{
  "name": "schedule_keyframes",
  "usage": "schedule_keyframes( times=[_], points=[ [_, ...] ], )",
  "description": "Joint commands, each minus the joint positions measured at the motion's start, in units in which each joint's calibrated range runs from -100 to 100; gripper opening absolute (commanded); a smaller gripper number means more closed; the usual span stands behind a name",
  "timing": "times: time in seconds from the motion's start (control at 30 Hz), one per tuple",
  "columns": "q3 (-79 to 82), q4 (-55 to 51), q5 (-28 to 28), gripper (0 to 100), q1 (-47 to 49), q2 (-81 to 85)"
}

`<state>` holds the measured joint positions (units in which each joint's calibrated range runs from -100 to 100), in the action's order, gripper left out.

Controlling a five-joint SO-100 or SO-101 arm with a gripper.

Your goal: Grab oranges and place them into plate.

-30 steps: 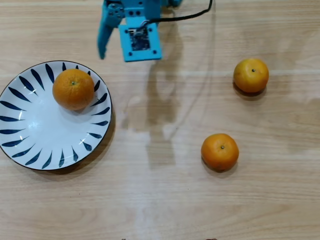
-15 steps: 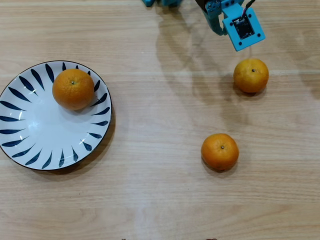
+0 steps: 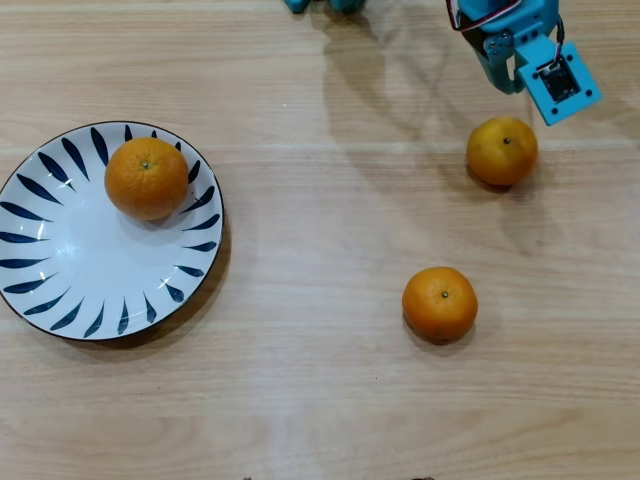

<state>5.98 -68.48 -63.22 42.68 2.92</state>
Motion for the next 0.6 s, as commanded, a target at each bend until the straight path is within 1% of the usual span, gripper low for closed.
schedule_keyframes(
  times=[0.0,0.27,0.37,0.4,0.43,0.47,0.57],
  points=[
    [-9.9,1.0,-0.2,2,-0.1,-3.9],
    [-24.5,-6.9,-0.3,2,-1.8,-14.4],
    [-25.6,-9.3,-2.6,3,-1.8,-15.8],
    [-25.6,-10.2,-3.7,4,-1.6,-15.9],
    [-25.7,-10.9,-4.6,7,-1.5,-15.9],
    [-25.8,-11.2,-5.4,12,-1.3,-15.9],
    [-26.3,-11.3,-6.5,36,-0.3,-16.1]
  ],
)
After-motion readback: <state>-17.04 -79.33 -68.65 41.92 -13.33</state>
